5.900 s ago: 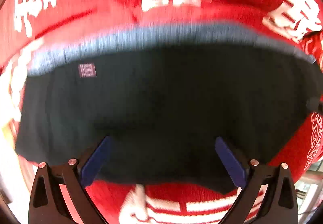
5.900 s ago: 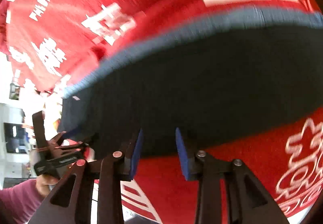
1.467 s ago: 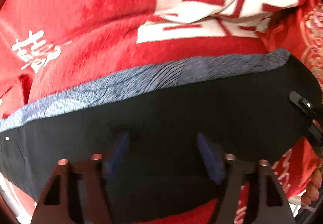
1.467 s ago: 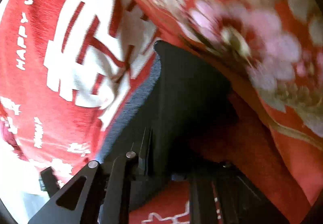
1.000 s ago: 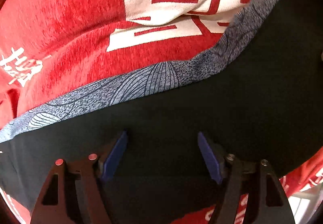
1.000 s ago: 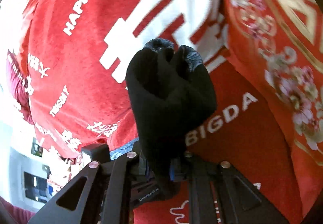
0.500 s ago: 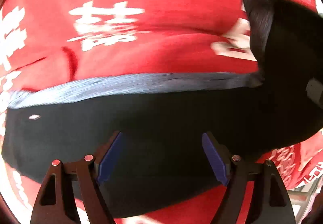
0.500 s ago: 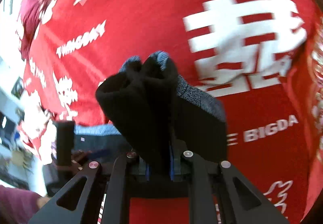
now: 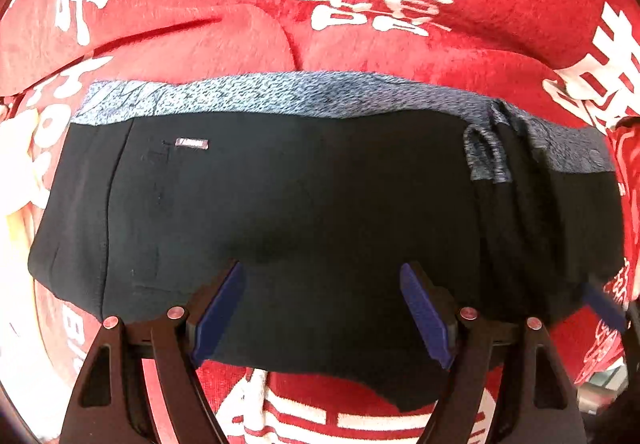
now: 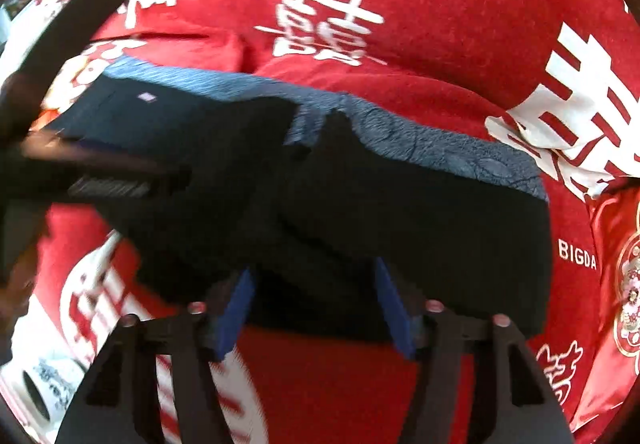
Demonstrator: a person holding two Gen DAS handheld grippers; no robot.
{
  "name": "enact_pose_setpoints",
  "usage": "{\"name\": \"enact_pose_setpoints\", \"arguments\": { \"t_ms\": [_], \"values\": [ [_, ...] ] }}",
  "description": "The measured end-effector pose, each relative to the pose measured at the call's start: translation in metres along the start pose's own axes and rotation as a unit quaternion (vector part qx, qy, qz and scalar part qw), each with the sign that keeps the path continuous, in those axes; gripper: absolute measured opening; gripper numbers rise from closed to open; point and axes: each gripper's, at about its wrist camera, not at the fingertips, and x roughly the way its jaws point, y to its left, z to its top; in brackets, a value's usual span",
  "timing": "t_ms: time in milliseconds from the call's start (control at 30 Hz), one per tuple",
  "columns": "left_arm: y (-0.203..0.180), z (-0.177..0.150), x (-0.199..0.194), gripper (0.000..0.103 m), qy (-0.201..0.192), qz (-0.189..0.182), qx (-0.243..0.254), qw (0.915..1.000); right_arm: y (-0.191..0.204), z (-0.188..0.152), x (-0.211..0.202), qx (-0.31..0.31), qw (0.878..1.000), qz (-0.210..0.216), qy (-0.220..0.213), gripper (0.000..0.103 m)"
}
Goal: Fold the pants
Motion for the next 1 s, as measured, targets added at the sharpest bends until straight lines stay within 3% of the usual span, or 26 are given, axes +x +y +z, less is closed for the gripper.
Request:
{"name": "enact_pose_setpoints", "arguments": {
  "t_ms": [100,167,233,267,333,400,433,567,633,667,700,733,767,800,900,1000],
  "values": [
    [-0.010,0.005,-0.013,0.081,-0.006,-0.035,0.004,0.9994,-0.023,-0.006,-0.019,0.065,0.993,0.103,-0.002,0.065],
    [-0.017,0.008,-0.021,0.081,-0.004,-0.072,0.006,0.9974,-0.055,-0.013,-0.023,0.159,0.973,0.166,-0.007,0.065],
    [-0.032,0.013,-0.025,0.081,-0.001,-0.108,0.012,0.9941,-0.103,-0.028,-0.014,0.295,0.928,0.228,-0.009,0.065],
    [-0.043,0.016,-0.026,0.081,0.002,-0.129,0.017,0.9915,-0.115,-0.032,-0.009,0.329,0.912,0.244,-0.008,0.065],
    [-0.058,0.021,-0.025,0.081,0.005,-0.148,0.025,0.9886,-0.147,-0.047,0.007,0.414,0.863,0.290,-0.011,0.065],
    [-0.076,0.024,-0.023,0.081,0.009,-0.163,0.037,0.9859,-0.159,-0.055,0.017,0.436,0.846,0.307,-0.012,0.061],
    [-0.084,0.025,-0.020,0.081,0.013,-0.170,0.045,0.9844,-0.162,-0.057,0.020,0.440,0.843,0.310,-0.009,0.060],
    [-0.108,0.026,0.000,0.079,0.033,-0.156,0.068,0.9848,-0.170,-0.065,0.035,0.473,0.816,0.332,-0.008,0.057],
    [-0.110,0.024,0.005,0.064,0.040,-0.148,0.069,0.9858,-0.174,-0.070,0.044,0.499,0.794,0.347,-0.015,0.057],
    [-0.111,0.024,0.007,0.062,0.039,-0.143,0.071,0.9864,-0.180,-0.071,0.050,0.510,0.782,0.358,-0.017,0.057],
    [-0.112,0.025,0.007,0.052,0.035,-0.145,0.073,0.9861,-0.179,-0.067,0.055,0.520,0.772,0.366,-0.016,0.056],
    [-0.113,0.026,0.007,0.041,0.035,-0.160,0.073,0.9838,-0.180,-0.067,0.060,0.528,0.764,0.369,-0.015,0.051],
    [-0.114,0.026,0.007,0.041,0.039,-0.163,0.073,0.9831,-0.183,-0.067,0.066,0.539,0.757,0.369,-0.008,0.027],
    [-0.114,0.026,0.005,0.041,0.037,-0.164,0.072,0.9832,-0.183,-0.066,0.070,0.541,0.758,0.365,0.002,0.005],
    [-0.114,0.023,-0.012,0.041,0.022,-0.162,0.077,0.9836,-0.181,-0.057,0.057,0.523,0.763,0.380,-0.012,0.005],
    [-0.110,0.012,-0.033,0.041,-0.004,-0.153,0.084,0.9847,-0.172,-0.049,0.028,0.483,0.785,0.387,-0.022,0.005]
  ]
}}
